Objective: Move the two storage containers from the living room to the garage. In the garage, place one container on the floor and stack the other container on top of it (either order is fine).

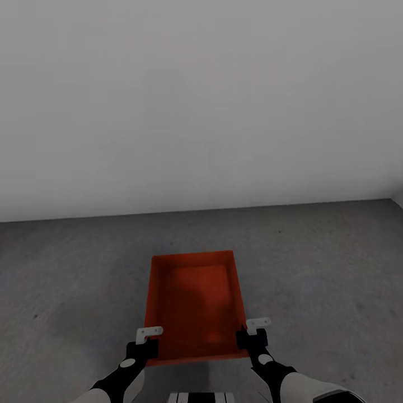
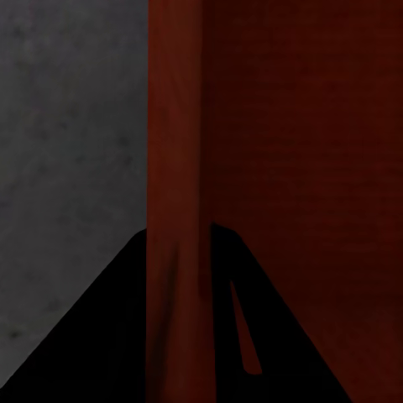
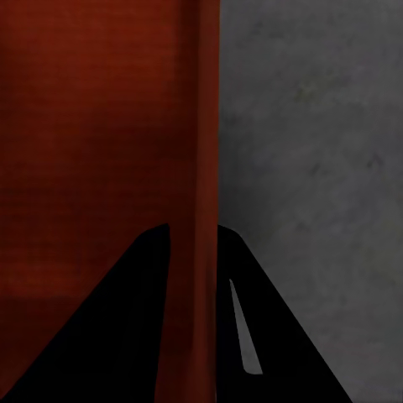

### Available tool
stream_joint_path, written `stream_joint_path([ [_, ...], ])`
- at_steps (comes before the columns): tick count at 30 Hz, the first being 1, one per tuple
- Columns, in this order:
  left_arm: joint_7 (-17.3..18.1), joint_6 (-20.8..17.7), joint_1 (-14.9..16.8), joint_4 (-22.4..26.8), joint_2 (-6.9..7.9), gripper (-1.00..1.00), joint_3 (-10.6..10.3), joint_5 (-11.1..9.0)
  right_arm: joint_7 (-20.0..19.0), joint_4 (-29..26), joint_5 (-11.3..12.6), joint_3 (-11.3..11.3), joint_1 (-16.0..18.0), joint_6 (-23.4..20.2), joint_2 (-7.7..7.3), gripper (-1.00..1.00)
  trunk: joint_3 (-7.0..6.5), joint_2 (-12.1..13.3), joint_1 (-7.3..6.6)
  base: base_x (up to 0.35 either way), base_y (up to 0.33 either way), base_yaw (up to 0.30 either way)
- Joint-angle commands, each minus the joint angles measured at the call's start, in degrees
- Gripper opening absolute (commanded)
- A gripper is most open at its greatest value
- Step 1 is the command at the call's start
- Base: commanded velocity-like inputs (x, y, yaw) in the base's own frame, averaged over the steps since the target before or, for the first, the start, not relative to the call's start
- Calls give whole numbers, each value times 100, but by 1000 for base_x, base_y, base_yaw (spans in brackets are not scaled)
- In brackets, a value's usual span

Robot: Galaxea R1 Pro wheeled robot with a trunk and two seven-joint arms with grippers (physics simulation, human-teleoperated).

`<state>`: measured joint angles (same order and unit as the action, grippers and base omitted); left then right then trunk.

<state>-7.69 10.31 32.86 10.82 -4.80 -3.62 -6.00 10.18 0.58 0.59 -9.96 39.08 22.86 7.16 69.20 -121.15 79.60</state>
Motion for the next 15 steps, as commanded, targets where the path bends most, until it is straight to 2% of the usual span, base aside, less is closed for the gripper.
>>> stream_joint_path([
  [1,-75,376,2,8,40,-100,-87,-15,11,12,-112,275,3,-18,4,-100,22,-43,22,0,0,0],
  [3,-75,376,2,8,40,-100,-87,-15,11,12,-112,275,3,-18,4,-100,58,-123,65,0,0,0],
  [13,-75,376,2,8,40,-100,-87,-15,11,12,-112,275,3,-18,4,-100,58,-123,65,0,0,0],
  [15,-75,376,2,8,40,-100,-87,-15,11,12,-112,275,3,-18,4,-100,94,-203,109,0,0,0],
])
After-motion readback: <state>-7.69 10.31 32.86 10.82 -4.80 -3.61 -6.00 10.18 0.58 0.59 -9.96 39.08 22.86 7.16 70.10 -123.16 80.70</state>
